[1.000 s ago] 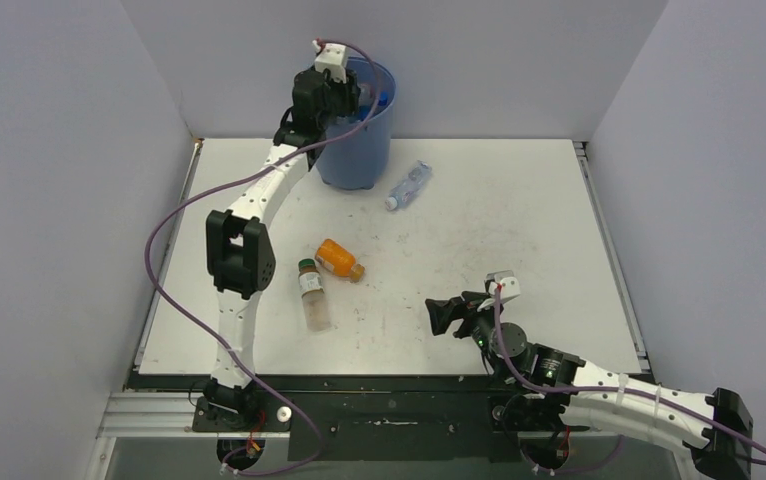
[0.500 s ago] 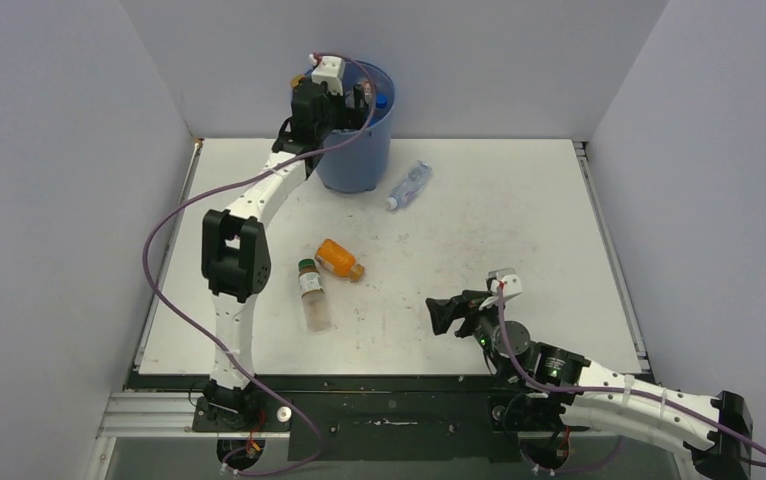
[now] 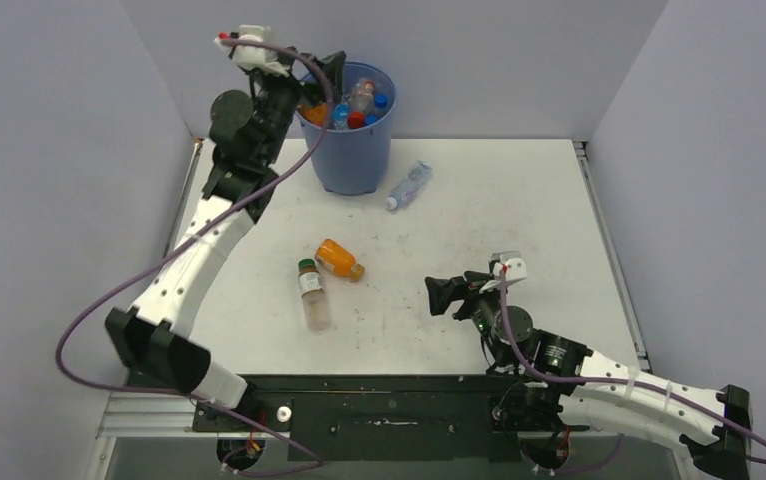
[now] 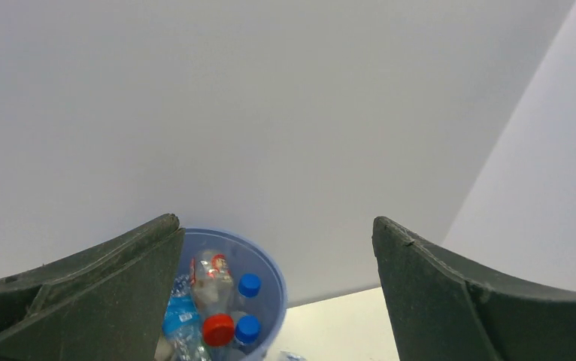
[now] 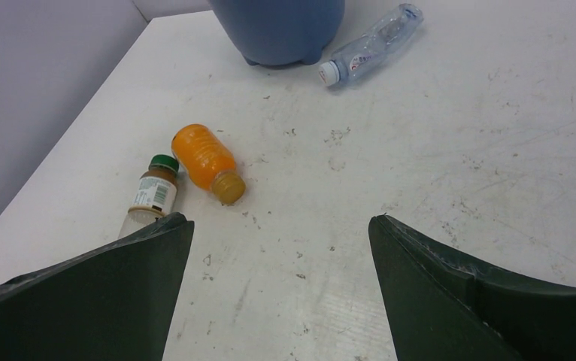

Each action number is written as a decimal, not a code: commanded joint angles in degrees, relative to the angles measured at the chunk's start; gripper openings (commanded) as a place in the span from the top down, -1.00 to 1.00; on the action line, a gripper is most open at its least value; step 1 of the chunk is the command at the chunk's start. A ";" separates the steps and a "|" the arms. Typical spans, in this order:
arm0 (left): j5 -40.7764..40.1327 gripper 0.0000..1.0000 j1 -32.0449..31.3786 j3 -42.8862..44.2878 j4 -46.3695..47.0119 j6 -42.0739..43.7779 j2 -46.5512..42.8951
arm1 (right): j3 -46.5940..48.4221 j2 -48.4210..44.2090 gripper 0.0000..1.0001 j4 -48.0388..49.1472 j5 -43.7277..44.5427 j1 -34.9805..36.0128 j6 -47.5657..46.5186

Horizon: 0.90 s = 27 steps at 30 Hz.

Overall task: Put the plastic bottles in the bin
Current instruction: Place the plastic bottle in the trash bin, then pick up the plastic bottle at the center of the board.

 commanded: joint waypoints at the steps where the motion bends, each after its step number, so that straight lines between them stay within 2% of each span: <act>1: -2.76 -0.92 0.08 -13.19 -3.94 -6.53 -12.38 | 7.28 6.98 -0.79 -0.76 1.40 -0.96 -2.34; 4: -3.94 -0.92 0.34 -21.68 -14.15 -7.05 -19.57 | 10.91 13.51 -0.79 -3.78 -0.92 -1.92 -1.54; 7: -2.77 -0.92 1.87 -31.32 -22.33 -9.89 -26.34 | 10.93 19.05 -0.79 -0.42 -9.09 -5.97 -0.87; 11: 4.35 -0.92 2.94 -43.26 -24.32 -9.50 -34.91 | 10.52 27.34 -0.79 6.81 -21.71 -10.88 -1.26; 17: 3.65 -0.92 3.27 -58.16 -18.02 -14.62 -43.88 | 15.08 41.62 -0.79 14.00 -26.13 -11.46 -3.39; 20: 1.68 -0.93 3.32 -61.04 -16.62 -18.74 -45.07 | 18.05 47.66 -0.79 16.38 -23.35 -13.34 -0.18; 24: -0.90 -0.92 3.23 -60.40 -18.77 -20.43 -45.70 | 20.04 53.69 -0.79 21.50 -25.04 -20.93 9.53; 27: -2.14 -0.92 3.07 -60.66 -19.18 -20.99 -47.27 | 24.49 58.30 -0.79 21.22 -23.24 -25.10 13.37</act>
